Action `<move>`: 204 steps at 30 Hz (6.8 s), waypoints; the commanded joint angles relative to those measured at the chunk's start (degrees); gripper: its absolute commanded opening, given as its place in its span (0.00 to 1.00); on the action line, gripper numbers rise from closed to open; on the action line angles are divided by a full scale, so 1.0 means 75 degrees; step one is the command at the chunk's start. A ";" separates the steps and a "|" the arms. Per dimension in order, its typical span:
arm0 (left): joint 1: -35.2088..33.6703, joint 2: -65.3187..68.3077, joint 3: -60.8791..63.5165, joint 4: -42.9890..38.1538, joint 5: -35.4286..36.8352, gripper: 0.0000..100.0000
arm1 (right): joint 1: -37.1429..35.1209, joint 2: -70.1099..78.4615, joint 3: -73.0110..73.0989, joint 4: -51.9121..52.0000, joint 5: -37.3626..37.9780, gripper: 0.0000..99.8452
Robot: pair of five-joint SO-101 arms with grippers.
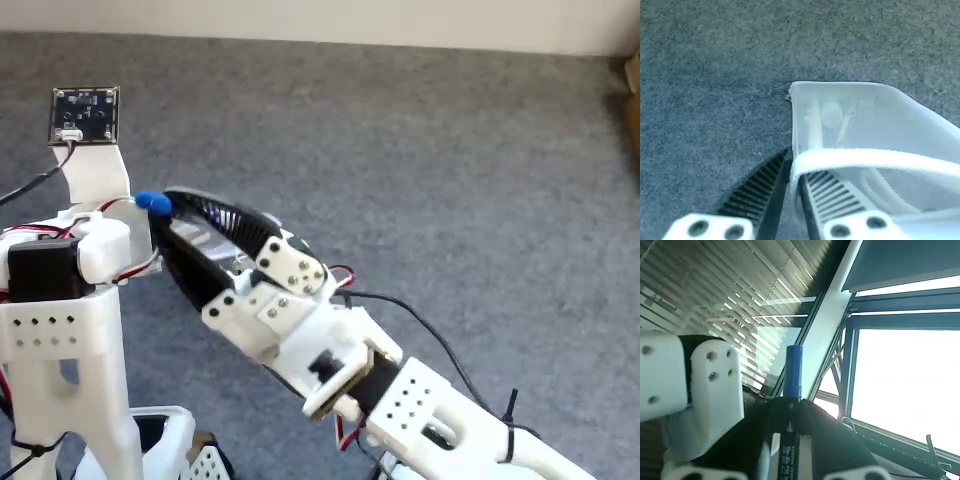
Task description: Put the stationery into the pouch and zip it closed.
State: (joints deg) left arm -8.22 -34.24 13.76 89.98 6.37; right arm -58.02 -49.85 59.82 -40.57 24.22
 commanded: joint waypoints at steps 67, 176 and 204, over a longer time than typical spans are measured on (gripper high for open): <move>-0.0498 0.0275 0.0299 -0.0176 0.0094 0.01 | -0.0275 -0.0803 0.3768 0.0416 0.1442 0.00; -0.0451 0.0275 0.0979 -0.0774 0.0094 0.01 | 0.0862 -0.3886 0.3065 0.7297 -0.2192 0.17; -0.0463 0.0275 0.0990 -0.0797 0.0082 0.01 | 0.0850 -0.4413 0.3124 0.6664 -0.2204 0.09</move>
State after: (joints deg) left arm -11.38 -34.33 19.91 84.97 6.46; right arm -51.08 -82.11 87.16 10.77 8.13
